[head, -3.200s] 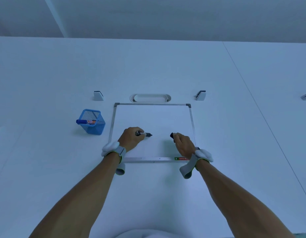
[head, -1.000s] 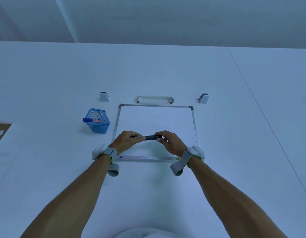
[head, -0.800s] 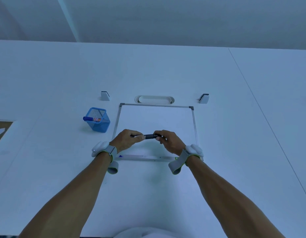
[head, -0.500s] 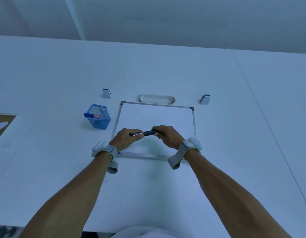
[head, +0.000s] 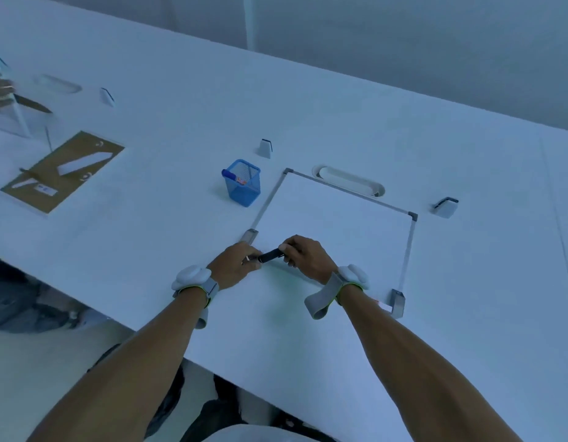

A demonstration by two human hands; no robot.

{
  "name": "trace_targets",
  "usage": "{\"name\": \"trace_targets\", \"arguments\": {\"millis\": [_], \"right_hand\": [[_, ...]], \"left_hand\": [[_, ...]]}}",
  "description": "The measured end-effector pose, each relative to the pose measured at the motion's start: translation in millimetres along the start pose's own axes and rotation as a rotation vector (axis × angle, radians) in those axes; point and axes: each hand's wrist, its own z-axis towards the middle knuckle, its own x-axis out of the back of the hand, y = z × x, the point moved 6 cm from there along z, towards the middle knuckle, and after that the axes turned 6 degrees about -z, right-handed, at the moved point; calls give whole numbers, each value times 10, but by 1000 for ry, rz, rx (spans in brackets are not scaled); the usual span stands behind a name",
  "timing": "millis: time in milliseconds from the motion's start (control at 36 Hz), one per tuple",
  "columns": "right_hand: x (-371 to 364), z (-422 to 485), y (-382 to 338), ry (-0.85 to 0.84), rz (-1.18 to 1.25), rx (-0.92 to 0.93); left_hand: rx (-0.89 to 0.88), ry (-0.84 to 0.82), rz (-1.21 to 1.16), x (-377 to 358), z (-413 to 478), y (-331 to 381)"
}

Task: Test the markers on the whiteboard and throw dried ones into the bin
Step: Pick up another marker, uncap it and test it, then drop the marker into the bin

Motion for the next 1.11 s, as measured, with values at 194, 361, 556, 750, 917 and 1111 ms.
{"name": "trace_targets", "arguments": {"millis": [194, 361, 556, 750, 917, 1111], "right_hand": [[-846, 211, -504, -161, -34, 63], [-1869, 270, -977, -311, -162, 130], [-2721, 438, -1230, -142, -541, 245], [-3213, 646, -1287, -68, -870, 248], [-3417, 841, -1175, -54, -1003, 220], [-3456, 873, -1191, -48, -1048, 211]], "left_hand": [[137, 124, -51, 417, -630, -643], [313, 216, -115, 771, -1403, -1449], [520, 367, -275, 981, -2301, -2395], [823, 431, -276, 890, -2929, -3157], [1008, 452, -318, 750, -3141, -3568], [1086, 266, -330, 640, -3083, -3819]]}}
